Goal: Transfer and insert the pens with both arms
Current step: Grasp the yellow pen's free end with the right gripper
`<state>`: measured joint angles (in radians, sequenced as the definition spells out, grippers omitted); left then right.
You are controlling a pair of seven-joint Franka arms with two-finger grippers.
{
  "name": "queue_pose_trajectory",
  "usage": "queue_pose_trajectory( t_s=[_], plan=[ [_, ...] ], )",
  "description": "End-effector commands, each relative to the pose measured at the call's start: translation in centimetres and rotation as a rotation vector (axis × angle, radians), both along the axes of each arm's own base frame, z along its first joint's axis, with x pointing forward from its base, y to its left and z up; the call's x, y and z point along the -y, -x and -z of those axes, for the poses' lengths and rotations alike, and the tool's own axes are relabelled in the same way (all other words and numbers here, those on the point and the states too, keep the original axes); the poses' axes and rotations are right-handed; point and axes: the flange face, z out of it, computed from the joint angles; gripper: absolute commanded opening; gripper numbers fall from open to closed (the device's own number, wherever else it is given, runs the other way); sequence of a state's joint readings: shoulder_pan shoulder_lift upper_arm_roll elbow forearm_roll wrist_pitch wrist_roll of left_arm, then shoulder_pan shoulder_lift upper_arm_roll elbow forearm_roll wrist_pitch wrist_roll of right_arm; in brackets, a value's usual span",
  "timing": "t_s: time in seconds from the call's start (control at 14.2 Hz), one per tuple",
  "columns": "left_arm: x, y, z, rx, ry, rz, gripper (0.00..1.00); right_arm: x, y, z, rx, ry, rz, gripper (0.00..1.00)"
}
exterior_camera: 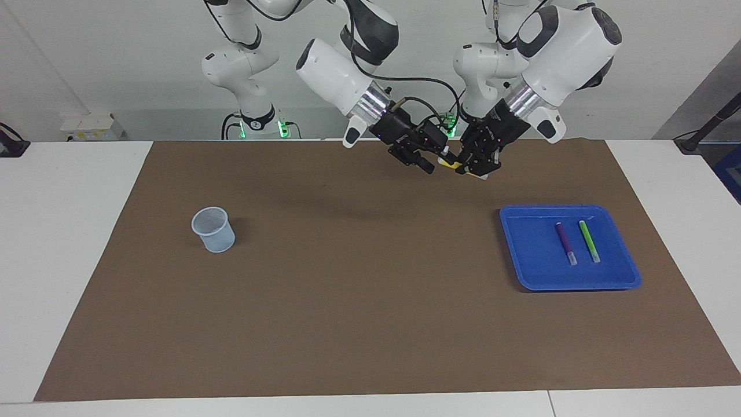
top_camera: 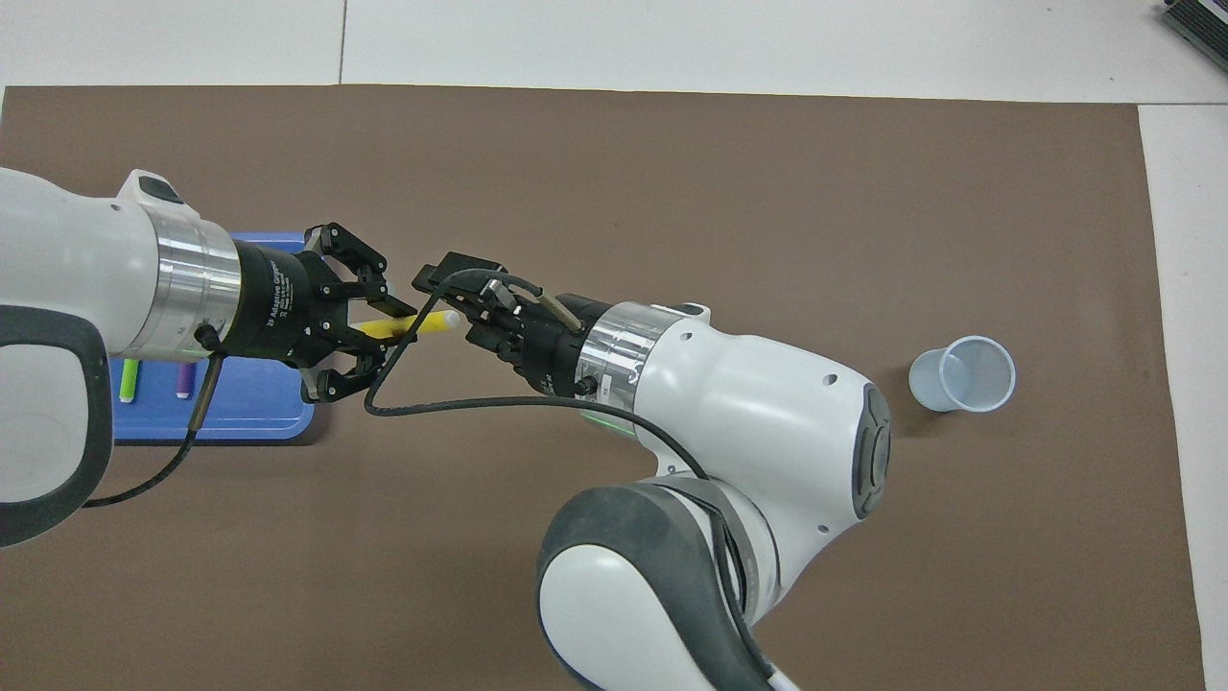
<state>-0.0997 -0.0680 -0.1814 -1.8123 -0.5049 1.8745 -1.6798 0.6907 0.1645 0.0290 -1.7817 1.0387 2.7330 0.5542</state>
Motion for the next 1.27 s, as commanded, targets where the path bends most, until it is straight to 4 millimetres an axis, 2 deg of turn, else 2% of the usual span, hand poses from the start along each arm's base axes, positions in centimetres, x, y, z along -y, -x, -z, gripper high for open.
queue_pose_trajectory(
  t_s=[0.0, 0.14, 0.35, 0.56, 0.7, 0.99, 1.06, 1.2],
  plan=[
    [-0.3, 1.0, -0.1, -0.019, 0.014, -0.012, 0.00, -0.9, 0.1, -0.3, -0.006, -0.025, 0.009, 0.70],
    [-0.3, 1.1, -0.1, -0.019, 0.015, -0.010, 0.00, -0.9, 0.1, -0.2, -0.003, -0.022, 0.004, 0.62],
    [-0.2, 1.1, -0.1, -0.021, 0.016, -0.010, 0.00, -1.4, 0.5, 0.0, -0.002, -0.020, -0.006, 0.59],
    [-0.2, 1.1, 0.0, -0.022, 0.016, -0.010, 0.00, -1.4, 0.5, 0.1, -0.001, -0.017, -0.008, 0.48],
    [-0.2, 1.1, 0.0, -0.022, 0.016, -0.010, 0.00, -1.2, 0.4, 0.1, 0.006, -0.012, -0.010, 0.39],
    [-0.4, 1.1, -0.1, -0.028, 0.015, -0.009, 0.00, -0.8, -0.1, 0.9, 0.016, 0.004, -0.014, 0.07],
    [-0.3, 1.1, 0.0, -0.028, 0.015, -0.008, 0.00, -0.8, -0.1, 0.9, 0.014, 0.003, -0.015, 0.01],
    [-0.4, 1.1, -0.1, -0.026, 0.015, -0.009, 0.00, -0.8, -0.1, 0.8, 0.010, -0.006, -0.009, 0.00]
  ],
)
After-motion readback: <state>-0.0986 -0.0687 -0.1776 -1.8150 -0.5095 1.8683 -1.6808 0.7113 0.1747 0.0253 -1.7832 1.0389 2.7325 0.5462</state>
